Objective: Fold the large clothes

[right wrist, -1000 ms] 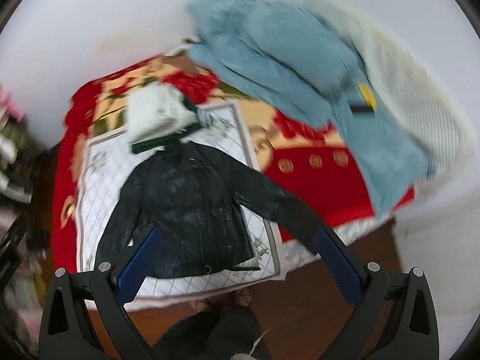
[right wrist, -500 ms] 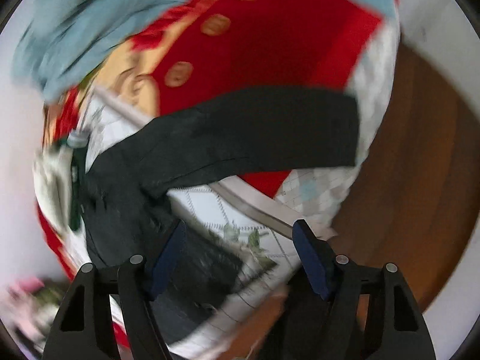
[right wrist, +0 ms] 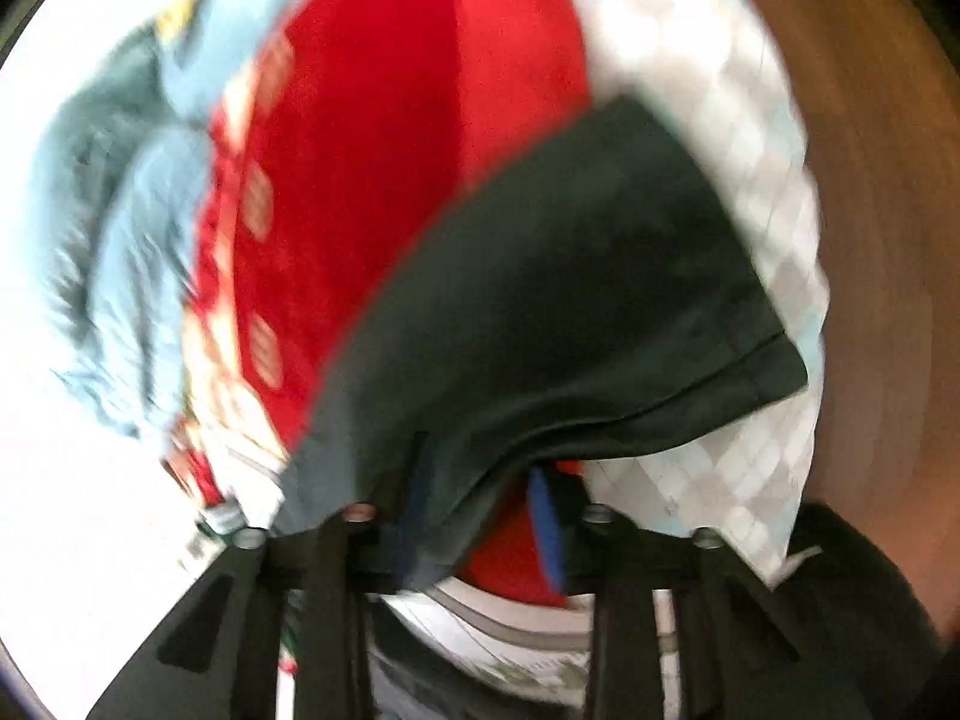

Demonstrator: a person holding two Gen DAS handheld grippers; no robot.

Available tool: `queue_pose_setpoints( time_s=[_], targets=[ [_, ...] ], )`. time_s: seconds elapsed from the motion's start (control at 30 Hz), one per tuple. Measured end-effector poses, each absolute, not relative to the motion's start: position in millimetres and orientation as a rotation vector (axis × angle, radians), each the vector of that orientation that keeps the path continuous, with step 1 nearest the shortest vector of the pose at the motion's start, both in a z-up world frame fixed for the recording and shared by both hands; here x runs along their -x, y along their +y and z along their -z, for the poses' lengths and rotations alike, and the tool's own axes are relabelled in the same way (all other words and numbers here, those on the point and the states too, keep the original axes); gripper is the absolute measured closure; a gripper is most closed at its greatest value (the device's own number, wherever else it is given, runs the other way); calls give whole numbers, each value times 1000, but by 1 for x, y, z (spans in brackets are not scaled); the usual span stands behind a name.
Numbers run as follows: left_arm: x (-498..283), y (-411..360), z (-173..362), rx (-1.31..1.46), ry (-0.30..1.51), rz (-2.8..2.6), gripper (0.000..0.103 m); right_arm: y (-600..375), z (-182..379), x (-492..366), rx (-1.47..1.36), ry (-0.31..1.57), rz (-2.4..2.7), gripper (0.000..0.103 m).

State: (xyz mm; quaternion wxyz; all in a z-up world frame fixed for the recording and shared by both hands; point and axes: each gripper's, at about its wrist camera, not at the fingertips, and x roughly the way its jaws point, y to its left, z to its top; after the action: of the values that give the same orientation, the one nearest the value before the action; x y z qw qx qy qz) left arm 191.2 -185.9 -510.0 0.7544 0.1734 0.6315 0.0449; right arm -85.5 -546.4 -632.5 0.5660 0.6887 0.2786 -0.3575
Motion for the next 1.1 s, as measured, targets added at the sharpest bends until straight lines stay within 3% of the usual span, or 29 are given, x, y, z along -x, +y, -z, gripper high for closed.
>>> queue_pose_setpoints(
  time_s=[0.27,0.3,0.33,0.67,0.83,1.1],
  targets=[
    [-201,-194,529,-389,1402,-101,0,-564,669,49,-1531,695,792,72],
    [-203,-193,529,-388,1397,-103,0,-564,666,50,-1530,669,814,76],
    [-205,-192,529,-385,1389,-103,0,-562,660,51,-1523,654,835,96],
    [-219,-152,504,-293,1353,-143,0,-528,533,33,-1231,605,790,100],
    [-228,-107,494,-228,1350,-205,0,-493,469,-47,-1027,615,654,100],
    [-239,0,486,-132,1307,-369,0,-353,441,-213,-727,771,278,100]
  ],
)
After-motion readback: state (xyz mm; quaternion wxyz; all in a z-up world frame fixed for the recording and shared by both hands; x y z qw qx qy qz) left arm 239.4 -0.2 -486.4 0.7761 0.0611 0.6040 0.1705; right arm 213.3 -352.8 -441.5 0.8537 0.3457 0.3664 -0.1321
